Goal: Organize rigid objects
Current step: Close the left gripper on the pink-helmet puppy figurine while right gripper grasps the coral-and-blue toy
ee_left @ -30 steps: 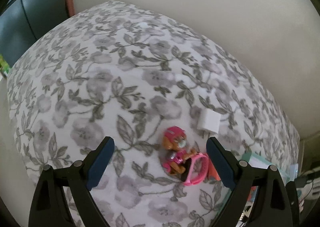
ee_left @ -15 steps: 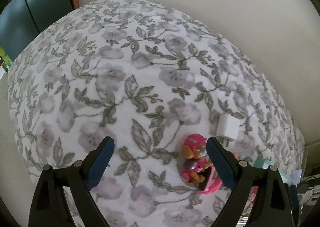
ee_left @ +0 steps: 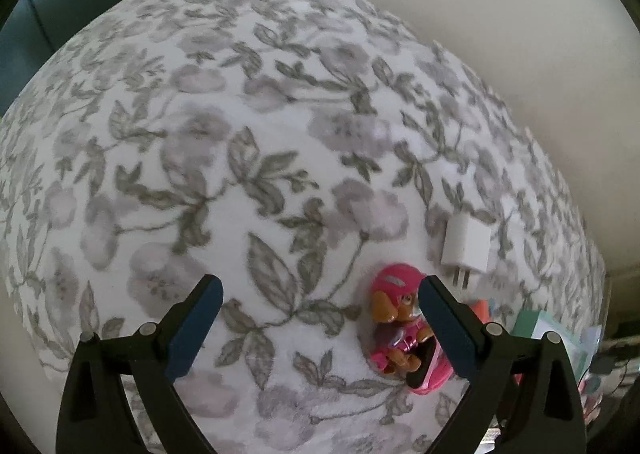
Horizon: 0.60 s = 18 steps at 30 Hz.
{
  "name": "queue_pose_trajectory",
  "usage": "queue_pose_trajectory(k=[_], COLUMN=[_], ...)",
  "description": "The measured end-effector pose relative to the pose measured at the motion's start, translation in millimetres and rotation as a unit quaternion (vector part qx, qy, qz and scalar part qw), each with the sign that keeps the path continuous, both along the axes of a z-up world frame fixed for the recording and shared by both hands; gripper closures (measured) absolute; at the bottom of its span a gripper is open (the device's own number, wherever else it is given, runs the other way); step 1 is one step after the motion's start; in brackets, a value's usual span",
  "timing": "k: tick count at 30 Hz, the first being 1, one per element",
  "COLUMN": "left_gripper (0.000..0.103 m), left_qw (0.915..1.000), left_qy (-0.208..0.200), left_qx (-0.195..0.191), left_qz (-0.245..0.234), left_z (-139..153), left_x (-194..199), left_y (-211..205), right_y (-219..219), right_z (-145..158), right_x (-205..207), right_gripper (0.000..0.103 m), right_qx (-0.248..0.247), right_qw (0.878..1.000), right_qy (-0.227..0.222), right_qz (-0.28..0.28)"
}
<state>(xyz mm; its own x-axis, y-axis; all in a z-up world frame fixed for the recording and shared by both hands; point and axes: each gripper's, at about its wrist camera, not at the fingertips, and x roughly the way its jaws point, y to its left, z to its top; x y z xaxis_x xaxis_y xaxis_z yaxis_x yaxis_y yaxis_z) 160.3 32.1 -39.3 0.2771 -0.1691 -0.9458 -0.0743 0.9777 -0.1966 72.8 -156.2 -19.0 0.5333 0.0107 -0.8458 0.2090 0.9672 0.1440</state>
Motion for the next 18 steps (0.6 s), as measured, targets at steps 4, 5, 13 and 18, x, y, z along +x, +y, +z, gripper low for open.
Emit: queue_pose_trajectory(k=[4,5,13,18], left_gripper=[0.005,0.005,0.005,0.022], left_qw=[0.9996,0.9995,0.9984,0.9972], left_qy=[0.009,0.011,0.025,0.035], left_qx=[-0.013,-0.013,-0.010,-0.009], left_qz=[-0.022,-0.027,-0.050,-0.066], left_z=[-8,-10,-29,-40], left_x=[2,2,4,5], left_y=[-13,-16,-33,-45], right_y=[4,4,0,-5], right_z=[-12,-15,-31,-39], right_x=[6,9,19,23], right_gripper=[0.000,0.000,0.004,0.016], right_qx=[0.007,0.011,0.039,0.053], right_qw=[1.000,1.000,0.999,0.998], right_qy=[0.017,0.020,0.033,0.039], right_qz=[0.005,0.008,0.006,0.004])
